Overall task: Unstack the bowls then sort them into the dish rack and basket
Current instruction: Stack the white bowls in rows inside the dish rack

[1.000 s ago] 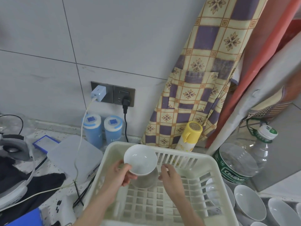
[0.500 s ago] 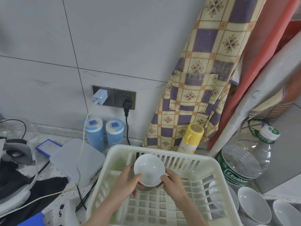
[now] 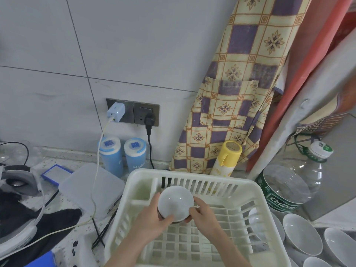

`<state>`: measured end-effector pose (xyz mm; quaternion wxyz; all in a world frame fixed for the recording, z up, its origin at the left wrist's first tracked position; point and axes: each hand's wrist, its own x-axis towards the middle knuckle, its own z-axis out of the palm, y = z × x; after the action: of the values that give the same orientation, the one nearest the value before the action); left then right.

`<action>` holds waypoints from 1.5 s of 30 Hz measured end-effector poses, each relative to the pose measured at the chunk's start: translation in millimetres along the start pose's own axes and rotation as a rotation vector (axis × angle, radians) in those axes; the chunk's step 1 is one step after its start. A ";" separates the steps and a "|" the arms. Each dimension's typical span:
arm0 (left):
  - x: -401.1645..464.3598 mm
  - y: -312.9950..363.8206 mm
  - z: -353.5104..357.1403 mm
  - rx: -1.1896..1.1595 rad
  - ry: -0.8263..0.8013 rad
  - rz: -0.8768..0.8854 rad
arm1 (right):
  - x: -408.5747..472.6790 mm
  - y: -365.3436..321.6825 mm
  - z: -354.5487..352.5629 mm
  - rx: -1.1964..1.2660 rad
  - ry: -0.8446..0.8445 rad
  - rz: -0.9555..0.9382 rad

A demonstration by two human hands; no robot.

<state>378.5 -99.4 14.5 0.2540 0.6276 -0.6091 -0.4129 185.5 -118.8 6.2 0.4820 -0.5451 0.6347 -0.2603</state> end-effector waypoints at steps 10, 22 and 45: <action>-2.0 -2.5 -0.7 0.063 -0.032 0.049 | 3.5 5.9 2.5 -0.011 -0.047 0.011; 2.0 -5.7 0.6 0.183 -0.029 0.015 | -0.5 -0.1 -1.8 0.134 -0.132 0.184; 3.9 -5.4 1.7 0.153 0.031 -0.038 | -36.1 -11.9 21.0 0.259 -0.002 0.279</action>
<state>379.8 -102.1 8.3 0.2064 0.6630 -0.6229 -0.3602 207.5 -83.9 19.8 0.5801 -0.3857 0.6647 -0.2699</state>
